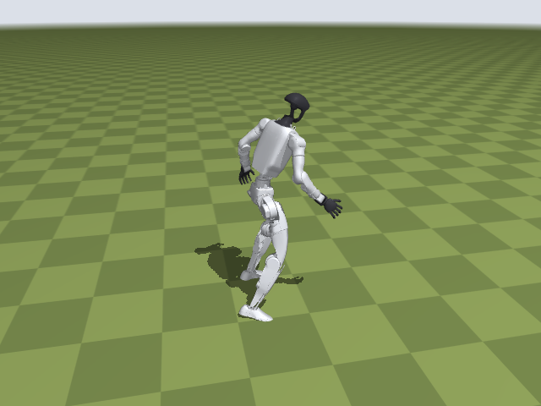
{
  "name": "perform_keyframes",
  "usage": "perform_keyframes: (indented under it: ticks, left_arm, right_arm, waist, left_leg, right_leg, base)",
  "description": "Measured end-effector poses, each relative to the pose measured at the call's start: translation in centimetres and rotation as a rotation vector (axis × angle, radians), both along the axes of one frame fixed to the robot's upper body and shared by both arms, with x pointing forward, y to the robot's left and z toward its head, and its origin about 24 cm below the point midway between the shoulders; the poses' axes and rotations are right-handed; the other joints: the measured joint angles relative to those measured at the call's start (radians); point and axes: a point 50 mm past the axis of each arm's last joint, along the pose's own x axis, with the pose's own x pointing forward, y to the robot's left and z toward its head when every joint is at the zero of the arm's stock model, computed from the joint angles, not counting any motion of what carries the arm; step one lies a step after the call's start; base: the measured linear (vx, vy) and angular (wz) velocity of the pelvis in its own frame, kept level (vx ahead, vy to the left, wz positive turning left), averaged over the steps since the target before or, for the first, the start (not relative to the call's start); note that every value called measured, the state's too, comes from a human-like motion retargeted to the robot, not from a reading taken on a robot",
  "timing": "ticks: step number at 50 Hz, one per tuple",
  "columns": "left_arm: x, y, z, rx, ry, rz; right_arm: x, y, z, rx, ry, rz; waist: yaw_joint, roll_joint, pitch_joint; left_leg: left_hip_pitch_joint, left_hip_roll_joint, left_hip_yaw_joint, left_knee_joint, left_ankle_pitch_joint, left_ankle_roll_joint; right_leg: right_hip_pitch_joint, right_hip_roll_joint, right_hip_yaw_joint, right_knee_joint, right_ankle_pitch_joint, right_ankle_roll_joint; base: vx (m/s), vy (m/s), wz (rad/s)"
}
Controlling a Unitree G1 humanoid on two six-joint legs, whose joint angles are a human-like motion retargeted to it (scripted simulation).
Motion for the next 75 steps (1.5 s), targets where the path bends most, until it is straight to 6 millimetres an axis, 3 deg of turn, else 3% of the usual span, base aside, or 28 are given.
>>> perform_keyframes:
  ticks: [2, 5, 8, 10, 12, 14, 16, 20, 23, 27, 30, 34, 37, 40, 42, 44, 46, 48, 50, 52, 53, 57, 60, 62, 65, 68, 71, 75]
  left_arm:
    - [-1.3, 1.9, -0.2, 0.013, 0.044, 0.076]
    - [-2.7, 4.6, -0.2, 0.059, 0.102, 0.178]
    - [-3.4, 7.4, 0.5, 0.119, 0.171, 0.264]
    - [-3.0, 9.6, 1.5, 0.144, 0.188, 0.354]
    - [-3.3, 11.8, 2.7, 0.173, 0.22, 0.485]
    - [-2.8, 13.4, 4.2, 0.208, 0.235, 0.611]
    - [-1.3, 13.9, 5.4, 0.242, 0.225, 0.677]
    - [6.1, 11.3, 6.5, 0.215, 0.018, 0.512]
    - [11.2, 6.1, 6.4, 0.094, -0.195, 0.18]
    - [14.0, -1.4, 7.3, -0.039, -0.395, -0.213]
    - [13.8, -5.1, 8.7, -0.078, -0.48, -0.454]
    - [11.9, -7.5, 10.9, -0.043, -0.579, -0.622]
    - [10.5, -7.4, 10.8, 0.025, -0.59, -0.577]
    - [9.1, -6.7, 8.0, 0.049, -0.496, -0.453]
    - [7.7, -6.1, 5.4, 0.017, -0.373, -0.369]
    - [6.0, -5.0, 3.0, -0.03, -0.237, -0.298]
    - [4.7, -3.4, 1.3, -0.082, -0.101, -0.264]
    - [4.1, -1.2, 0.9, -0.064, -0.009, -0.276]
    - [4.7, 2.0, 2.5, 0.07, 0.031, -0.329]
    - [5.8, 5.7, 6.6, 0.323, 0.016, -0.39]
    - [6.4, 7.3, 9.4, 0.467, -0.018, -0.411]
    - [8.1, 10.1, 22.3, 0.959, -0.273, -0.446]
    - [8.2, 9.2, 30.5, 1.216, -0.449, -0.479]
    - [7.6, 8.3, 34.2, 1.345, -0.53, -0.489]
    - [6.5, 7.0, 37.8, 1.483, -0.622, -0.498]
    - [5.9, 5.6, 40.1, 1.58, -0.711, -0.517]
    - [5.4, 4.5, 41.3, 1.658, -0.758, -0.549]
    - [5.3, 2.9, 42.0, 1.678, -0.764, -0.642]
  right_arm:
    - [-0.4, 0.3, 0.6, -0.168, 0.03, 0.091]
    - [-0.7, 0.6, 1.7, -0.361, 0.043, 0.195]
    - [-0.7, 1.4, 3.6, -0.434, -0.011, 0.268]
    - [-0.4, 2.2, 5.8, -0.484, -0.072, 0.334]
    - [-0.5, 3.1, 7.8, -0.549, -0.126, 0.413]
    - [-0.7, 3.9, 9.8, -0.638, -0.197, 0.456]
    - [-1.0, 4.5, 10.8, -0.745, -0.235, 0.464]
    - [-1.8, 4.9, 9.3, -0.886, -0.156, 0.5]
    - [-2.5, 4.5, 6.4, -0.869, 0.004, 0.61]
    - [-3.1, 3.1, 3.1, -0.847, 0.241, 0.773]
    - [-3.5, 1.1, 1.7, -0.824, 0.44, 0.891]
    - [-2.7, -2.1, -0.1, -0.673, 0.635, 0.814]
    - [-0.9, -5.1, -1.6, -0.53, 0.658, 0.412]
    - [0.1, -6.9, -1.0, -0.363, 0.526, -0.251]
    - [1.2, -5.9, -0.1, -0.106, 0.363, -0.594]
    - [3.1, -3.2, -0.1, 0.183, 0.224, -0.671]
    - [5.3, 0.2, -0.3, 0.315, 0.17, -0.426]
    - [6.6, 3.0, 0.2, 0.134, 0.167, -0.028]
    - [6.5, 3.9, 1.7, -0.398, 0.206, 0.32]
    - [5.2, 2.3, 5.0, -0.935, 0.19, 0.467]
    - [4.2, 1.3, 7.0, -1.097, 0.159, 0.496]
    - [-2.4, -2.9, 14.1, -1.261, 0.052, 0.454]
    - [-6.5, -5.4, 18.7, -1.406, 0.058, 0.339]
    - [-8.1, -6.3, 21.4, -1.484, 0.049, 0.271]
    - [-9.2, -6.4, 24.2, -1.547, 0.004, 0.224]
    - [-9.1, -5.7, 25.7, -1.571, -0.046, 0.245]
    - [-9.2, -4.4, 26.8, -1.641, -0.099, 0.274]
    - [-9.6, -3.3, 27.9, -1.685, -0.125, 0.311]
  waist:
    - [0.028, -0.049, -0.04]
    - [0.062, -0.081, -0.039]
    - [0.083, -0.104, 0.046]
    - [0.077, -0.162, 0.139]
    - [0.027, -0.233, 0.155]
    - [-0.042, -0.267, 0.155]
    - [-0.106, -0.272, 0.155]
    - [-0.185, -0.235, 0.155]
    - [-0.211, -0.171, 0.155]
    - [-0.249, -0.106, 0.155]
    - [-0.271, -0.043, 0.155]
    - [-0.309, 0.052, 0.155]
    - [-0.307, 0.097, 0.155]
    - [-0.278, 0.12, 0.155]
    - [-0.253, 0.121, 0.155]
    - [-0.222, 0.102, 0.155]
    - [-0.211, 0.075, 0.155]
    - [-0.206, 0.029, 0.155]
    - [-0.183, -0.021, 0.155]
    - [-0.134, -0.047, 0.155]
    - [-0.113, -0.06, 0.155]
    - [-0.074, -0.102, 0.148]
    - [-0.078, -0.11, 0.136]
    - [-0.084, -0.111, 0.13]
    - [-0.093, -0.108, 0.103]
    - [-0.109, -0.119, 0.09]
    - [-0.146, -0.139, 0.046]
    - [-0.175, -0.136, -0.029]
  left_leg:
    - [0.028, 0.026, 0.138, -0.152, -0.004, 0.016]
    - [0.126, -0.033, 0.202, -0.5, 0.084, -0.016]
    - [0.201, -0.103, 0.098, -0.586, 0.101, 0.038]
    - [0.218, -0.172, 0.044, -0.543, 0.06, 0.083]
    - [0.161, -0.232, -0.032, -0.486, 0.028, 0.091]
    - [0.101, -0.255, -0.127, -0.433, -0.003, 0.091]
    - [0.077, -0.271, -0.212, -0.408, -0.023, 0.099]
    - [0.118, -0.278, -0.335, -0.471, -0.012, 0.092]
    - [0.207, -0.243, -0.376, -0.551, -0.017, 0.059]
    - [0.293, -0.233, -0.403, -0.536, -0.068, 0.029]
    - [0.282, -0.207, -0.38, -0.349, -0.163, 0.052]
    - [0.129, -0.123, -0.287, 0.082, -0.243, 0.118]
    - [-0.003, -0.102, -0.249, 0.327, -0.223, 0.121]
    - [-0.099, -0.111, -0.199, 0.424, -0.218, 0.086]
    - [-0.15, -0.049, -0.118, 0.44, -0.216, 0.093]
    - [-0.206, 0.004, -0.07, 0.422, -0.198, 0.074]
    - [-0.24, -0.006, -0.074, 0.282, -0.174, 0.063]
    - [-0.253, -0.029, -0.066, 0.077, -0.138, 0.052]
    - [-0.223, -0.064, -0.045, -0.219, -0.016, 0.039]
    - [-0.17, -0.099, -0.074, -0.434, 0.201, 0.004]
    - [-0.153, -0.122, -0.096, -0.454, 0.244, -0.004]
    - [-0.108, -0.191, -0.15, -0.346, 0.134, -0.015]
    - [-0.039, -0.211, -0.177, -0.338, 0.116, -0.034]
    - [0.034, -0.218, -0.187, -0.388, 0.133, -0.03]
    - [0.147, -0.218, -0.197, -0.505, 0.18, -0.015]
    - [0.222, -0.229, -0.194, -0.604, 0.223, -0.022]
    - [0.287, -0.261, -0.209, -0.68, 0.246, -0.047]
    - [0.359, -0.259, -0.239, -0.755, 0.236, -0.086]
  right_leg:
    - [0.044, -0.017, -0.08, -0.042, 0.054, 0.008]
    - [0.111, -0.027, -0.16, -0.018, 0.118, -0.025]
    - [0.08, -0.101, -0.1, 0.245, 0.154, -0.17]
    - [-0.027, -0.179, 0.052, 0.494, 0.207, -0.24]
    - [-0.189, -0.105, 0.278, 0.673, 0.256, -0.187]
    - [-0.289, 0.04, 0.412, 0.774, 0.211, -0.104]
    - [-0.347, 0.066, 0.403, 0.816, 0.149, -0.115]
    - [-0.412, 0.044, 0.322, 0.718, 0.011, -0.169]
    - [-0.391, 0.113, 0.359, 0.463, -0.011, -0.084]
    - [-0.277, 0.151, 0.484, -0.004, 0.066, 0.088]
    - [-0.221, 0.154, 0.481, 0.012, -0.007, 0.122]
    - [-0.248, 0.158, 0.427, 0.248, -0.173, 0.068]
    - [-0.31, 0.158, 0.425, 0.405, -0.257, -0.029]
    - [-0.343, 0.135, 0.434, 0.478, -0.298, -0.08]
    - [-0.346, 0.116, 0.438, 0.492, -0.306, -0.081]
    - [-0.342, 0.097, 0.439, 0.494, -0.305, -0.075]
    - [-0.291, 0.079, 0.414, 0.407, -0.269, -0.057]
    - [-0.229, 0.039, 0.382, 0.326, -0.233, -0.018]
    - [-0.181, -0.005, 0.355, 0.281, -0.186, 0.0]
    - [-0.156, -0.021, 0.337, 0.315, -0.133, -0.028]
    - [-0.148, -0.034, 0.327, 0.352, -0.105, -0.041]
    - [-0.117, -0.046, 0.322, 0.53, -0.061, -0.038]
    - [-0.111, 0.018, 0.348, 0.589, -0.094, -0.021]
    - [-0.123, 0.062, 0.364, 0.557, -0.077, -0.024]
    - [-0.147, 0.138, 0.381, 0.394, -0.054, -0.01]
    - [-0.15, 0.184, 0.356, 0.084, 0.004, 0.065]
    - [-0.135, 0.219, 0.382, -0.217, 0.132, 0.151]
    - [-0.133, 0.23, 0.364, -0.214, 0.189, 0.141]
  base:
    - [0.34, 0.09, 2.38]
    - [0.33, 0.16, 2.08]
    - [0.28, 0.15, 1.79]
    - [0.23, 0.06, 2.06]
    - [0.23, -0.11, 2.74]
    - [0.27, -0.21, 2.9]
    - [0.32, -0.16, 2.43]
    - [0.4, -0.17, 1.67]
    - [0.5, -0.2, 0.96]
    - [0.57, -0.21, 0.66]
    - [0.55, -0.18, 0.32]
    - [0.46, -0.13, 0.17]
    - [0.39, -0.06, -0.23]
    - [0.41, 0.04, -0.28]
    - [0.44, 0.1, -0.09]
    - [0.45, 0.13, 0.01]
    - [0.43, 0.15, 0.57]
    - [0.47, 0.17, 1.09]
    - [0.53, 0.19, 1.15]
    - [0.63, 0.21, 0.98]
    - [0.7, 0.24, 1.11]
    - [0.74, 0.2, 1.33]
    - [0.65, 0.08, 1.07]
    - [0.56, 0.03, 0.52]
    - [0.5, -0.01, 0.17]
    - [0.43, -0.06, 0.17]
    - [0.43, -0.09, 0.42]
    - [0.39, -0.11, 0.37]
